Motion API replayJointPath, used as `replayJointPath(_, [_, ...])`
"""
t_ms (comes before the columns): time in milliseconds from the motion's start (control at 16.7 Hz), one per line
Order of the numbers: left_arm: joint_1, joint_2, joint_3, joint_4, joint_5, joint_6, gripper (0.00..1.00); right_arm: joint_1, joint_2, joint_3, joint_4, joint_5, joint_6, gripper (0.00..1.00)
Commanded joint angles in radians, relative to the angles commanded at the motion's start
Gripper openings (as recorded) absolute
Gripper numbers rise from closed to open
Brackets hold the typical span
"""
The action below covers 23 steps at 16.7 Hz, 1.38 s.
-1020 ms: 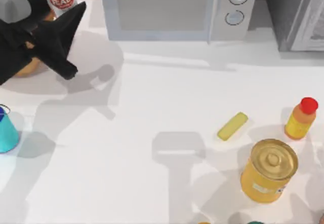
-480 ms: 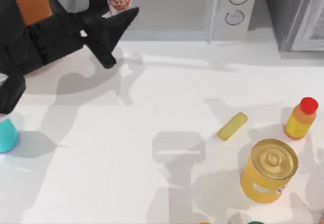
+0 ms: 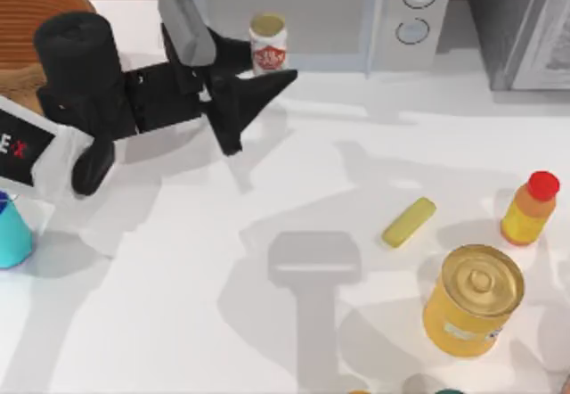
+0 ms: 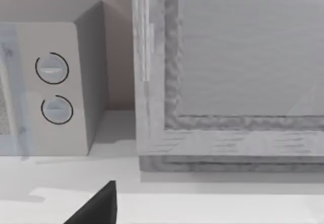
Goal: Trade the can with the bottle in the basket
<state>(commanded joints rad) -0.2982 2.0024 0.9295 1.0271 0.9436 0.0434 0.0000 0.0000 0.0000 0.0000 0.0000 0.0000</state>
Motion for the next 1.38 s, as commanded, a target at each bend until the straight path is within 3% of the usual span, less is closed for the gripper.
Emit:
replayJointPath(900, [-0.060,0.525,0.241,0.297,0.299,-0.014,0.00,0.000,0.000,0.000,0.000,0.000,0.000,1.00])
replayJointPath(1380, [-0.064,0.543,0.252,0.310,0.314,-0.016,0.00,0.000,0.000,0.000,0.000,0.000,0.000,1.00])
